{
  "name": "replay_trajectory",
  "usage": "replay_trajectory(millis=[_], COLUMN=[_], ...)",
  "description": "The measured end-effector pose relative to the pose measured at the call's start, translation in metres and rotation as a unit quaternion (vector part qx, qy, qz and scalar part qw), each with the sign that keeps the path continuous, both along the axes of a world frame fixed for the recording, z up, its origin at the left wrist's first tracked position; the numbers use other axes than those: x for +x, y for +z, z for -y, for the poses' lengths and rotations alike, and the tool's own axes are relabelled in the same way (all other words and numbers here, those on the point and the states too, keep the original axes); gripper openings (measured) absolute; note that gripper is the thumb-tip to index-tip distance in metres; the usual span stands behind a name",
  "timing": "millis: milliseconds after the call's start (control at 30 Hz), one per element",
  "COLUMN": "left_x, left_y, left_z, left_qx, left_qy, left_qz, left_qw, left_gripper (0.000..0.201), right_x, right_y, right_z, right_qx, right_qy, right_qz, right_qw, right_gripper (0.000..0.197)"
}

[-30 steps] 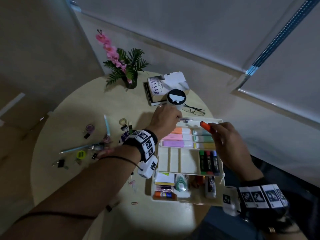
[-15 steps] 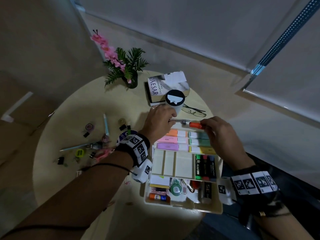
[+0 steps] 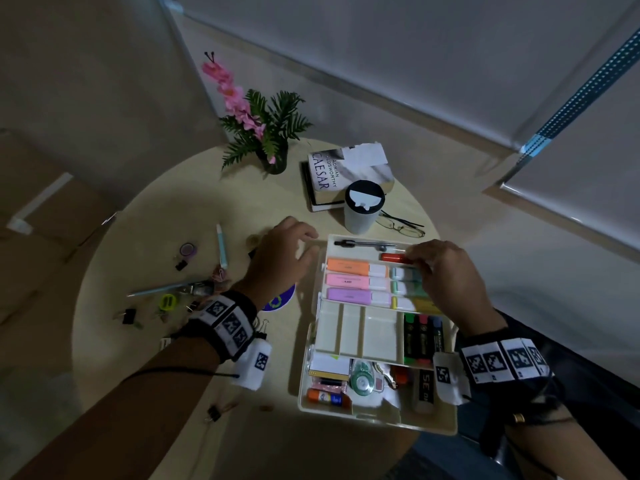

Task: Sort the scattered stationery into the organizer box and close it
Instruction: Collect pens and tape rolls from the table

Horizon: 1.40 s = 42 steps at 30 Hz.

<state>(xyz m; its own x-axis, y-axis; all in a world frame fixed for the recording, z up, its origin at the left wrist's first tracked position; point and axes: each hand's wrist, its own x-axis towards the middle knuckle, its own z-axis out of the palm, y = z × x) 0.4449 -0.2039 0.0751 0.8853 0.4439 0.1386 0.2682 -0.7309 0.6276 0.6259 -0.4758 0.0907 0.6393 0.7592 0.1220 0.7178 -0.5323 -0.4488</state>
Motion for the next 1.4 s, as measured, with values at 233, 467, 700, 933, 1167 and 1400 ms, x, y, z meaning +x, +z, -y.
replay_trajectory(millis=[233,467,700,933,1167,1400], left_x=[-0.077,-0.145,-0.189,-0.186,-0.112,-0.077], left_y=[-0.025,-0.039,-0.052,-0.069,-0.079,-0.087], left_z=[-0.064,-0.117,-0.148,-0.175,-0.185,-0.195], left_qx=[0.004,-0.025,-0.079,-0.117,-0.078,-0.042], left_qy=[0.078,0.143,0.152,0.181,0.160,0.170], left_qz=[-0.068,-0.108,-0.135,-0.174,-0.225,-0.291], left_qw=[0.995,0.984,0.976,0.961,0.958,0.940], left_gripper=[0.013,0.020,0.011,0.005,0.033,0.044], right_x=[-0.037,-0.113,-0.162,-0.180,-0.180,-0.183], right_y=[0.012,0.013,-0.046,-0.093,-0.103,-0.112], right_z=[-0.025,-0.122,-0.220,-0.250,-0.250,-0.244], right_qx=[0.016,0.060,-0.087,-0.112,-0.168,-0.103], right_qy=[-0.017,0.052,-0.067,-0.164,-0.196,-0.276], right_qz=[0.032,-0.054,-0.155,-0.220,-0.153,-0.262], right_qw=[0.999,0.995,0.982,0.955,0.954,0.919], right_gripper=[0.025,0.016,0.012,0.034,0.059,0.026])
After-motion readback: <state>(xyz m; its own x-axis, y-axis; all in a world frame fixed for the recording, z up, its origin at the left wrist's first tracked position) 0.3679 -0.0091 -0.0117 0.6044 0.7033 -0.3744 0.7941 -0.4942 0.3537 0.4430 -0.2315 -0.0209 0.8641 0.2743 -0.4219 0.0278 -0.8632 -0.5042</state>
